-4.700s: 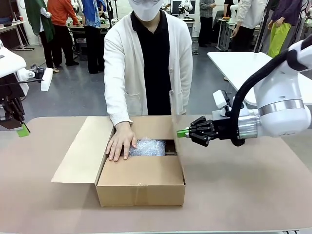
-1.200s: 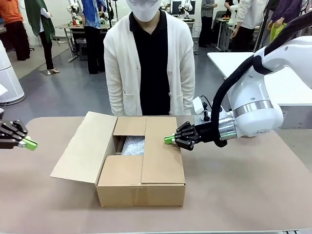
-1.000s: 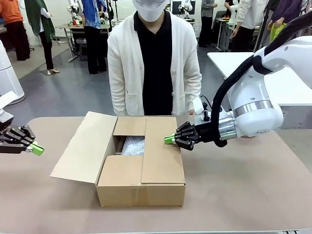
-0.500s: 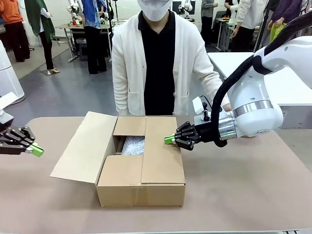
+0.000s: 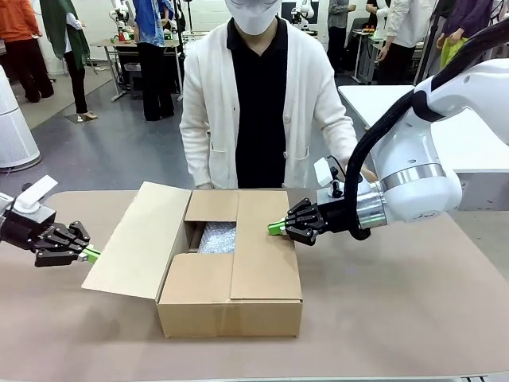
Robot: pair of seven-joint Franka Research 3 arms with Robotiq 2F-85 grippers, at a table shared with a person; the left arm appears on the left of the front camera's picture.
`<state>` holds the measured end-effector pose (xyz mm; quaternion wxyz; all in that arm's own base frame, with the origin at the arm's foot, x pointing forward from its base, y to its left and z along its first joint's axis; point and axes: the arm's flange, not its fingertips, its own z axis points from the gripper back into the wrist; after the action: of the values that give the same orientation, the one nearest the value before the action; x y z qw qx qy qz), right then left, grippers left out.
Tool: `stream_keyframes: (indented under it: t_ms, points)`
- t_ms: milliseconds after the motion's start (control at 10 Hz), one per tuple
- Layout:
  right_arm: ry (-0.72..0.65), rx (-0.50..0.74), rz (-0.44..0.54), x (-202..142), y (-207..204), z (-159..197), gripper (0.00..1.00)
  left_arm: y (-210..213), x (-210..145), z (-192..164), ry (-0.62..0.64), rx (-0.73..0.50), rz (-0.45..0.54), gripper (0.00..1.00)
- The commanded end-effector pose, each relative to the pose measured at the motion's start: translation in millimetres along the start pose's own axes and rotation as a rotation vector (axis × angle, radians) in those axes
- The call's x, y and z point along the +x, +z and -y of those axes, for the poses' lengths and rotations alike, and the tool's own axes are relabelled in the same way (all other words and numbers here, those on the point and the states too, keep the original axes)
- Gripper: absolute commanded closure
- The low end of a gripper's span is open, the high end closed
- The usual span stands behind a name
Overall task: Wrap the clocks to prevent damage.
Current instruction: Push the left (or right) flap of the Package Box to close it.
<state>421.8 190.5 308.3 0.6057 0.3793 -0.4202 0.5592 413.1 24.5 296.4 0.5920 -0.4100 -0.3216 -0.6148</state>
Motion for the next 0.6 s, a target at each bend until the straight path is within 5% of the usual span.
stream_keyframes:
  t_ms: [0,500]
  points:
    - [-0.011,-0.001,-0.01,-6,-3,-1,0.99,-6,-8,-9,-0.04,0.031,0.066,1.0]
    - [-0.011,-0.001,-0.01,-6,-3,-1,0.99,-32,10,-20,-0.051,0.064,0.106,1.0]
